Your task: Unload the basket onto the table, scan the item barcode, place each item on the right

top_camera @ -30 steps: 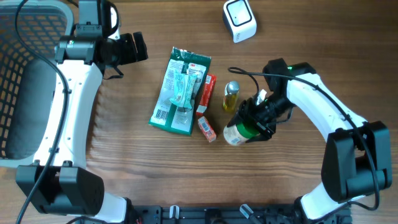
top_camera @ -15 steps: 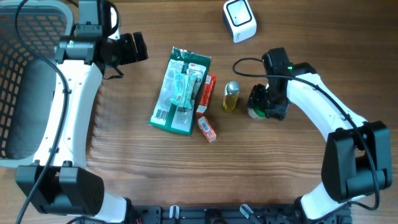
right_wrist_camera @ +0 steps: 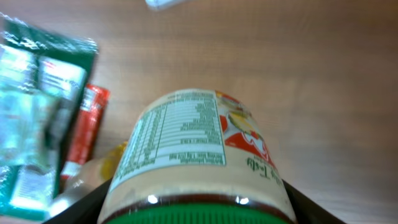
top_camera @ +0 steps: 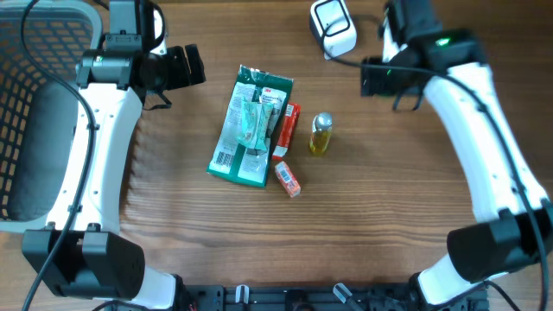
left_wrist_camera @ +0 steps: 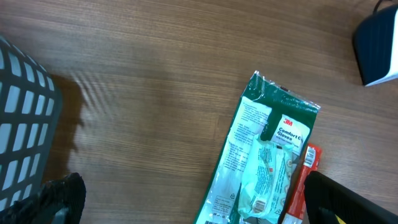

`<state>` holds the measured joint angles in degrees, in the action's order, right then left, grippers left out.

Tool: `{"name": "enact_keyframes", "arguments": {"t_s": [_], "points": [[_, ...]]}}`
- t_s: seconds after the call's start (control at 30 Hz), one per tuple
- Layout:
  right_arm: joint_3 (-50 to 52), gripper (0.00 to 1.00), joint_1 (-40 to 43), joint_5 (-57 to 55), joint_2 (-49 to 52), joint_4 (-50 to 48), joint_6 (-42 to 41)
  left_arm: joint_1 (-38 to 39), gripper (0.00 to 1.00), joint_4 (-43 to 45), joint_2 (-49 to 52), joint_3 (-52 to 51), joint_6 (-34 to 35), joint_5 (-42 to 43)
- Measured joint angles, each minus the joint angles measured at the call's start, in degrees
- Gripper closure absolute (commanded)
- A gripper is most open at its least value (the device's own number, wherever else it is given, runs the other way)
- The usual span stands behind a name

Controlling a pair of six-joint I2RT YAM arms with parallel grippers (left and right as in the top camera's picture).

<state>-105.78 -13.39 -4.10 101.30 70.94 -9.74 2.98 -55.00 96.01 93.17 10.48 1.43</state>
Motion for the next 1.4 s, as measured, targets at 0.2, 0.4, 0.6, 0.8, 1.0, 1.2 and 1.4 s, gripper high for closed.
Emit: {"name": "enact_keyframes", "arguments": {"t_s": [0.2,0.4,0.6,0.8,1.0,1.2,1.4], "points": [[-11.3,0.96,0.0,-0.7,-1.3,1.8,5.5,0.0,0.0,-0.1,0.0,0.0,0.0,0.0],[-11.3,0.95,0.0,-0.6,7.7,-11.1,7.3,0.0,0.0,0.0,0.0,0.0,0.0,0.0],[-10.9,0.96,0.1,-0.6,21.7,-33.3,8.1,0.0,0.0,0.0,0.0,0.0,0.0,0.0],[-11.0,0.96,0.5,-0.6,27.7,-48.5,7.4,0.0,0.0,0.0,0.0,0.0,0.0,0.0],[-10.9,0.96,1.2,6.0,33.7,-59.7,7.4,0.0,0.0,0.0,0.0,0.0,0.0,0.0],[-10.9,0.96,2.8,11.0,37.1,-65.0,7.2,0.0,0.0,-0.1,0.0,0.0,0.0,0.0],[-10.9,0.96,3.6,16.3,39.8,-67.9,7.0,0.0,0.0,-0.1,0.0,0.0,0.0,0.0]]}}
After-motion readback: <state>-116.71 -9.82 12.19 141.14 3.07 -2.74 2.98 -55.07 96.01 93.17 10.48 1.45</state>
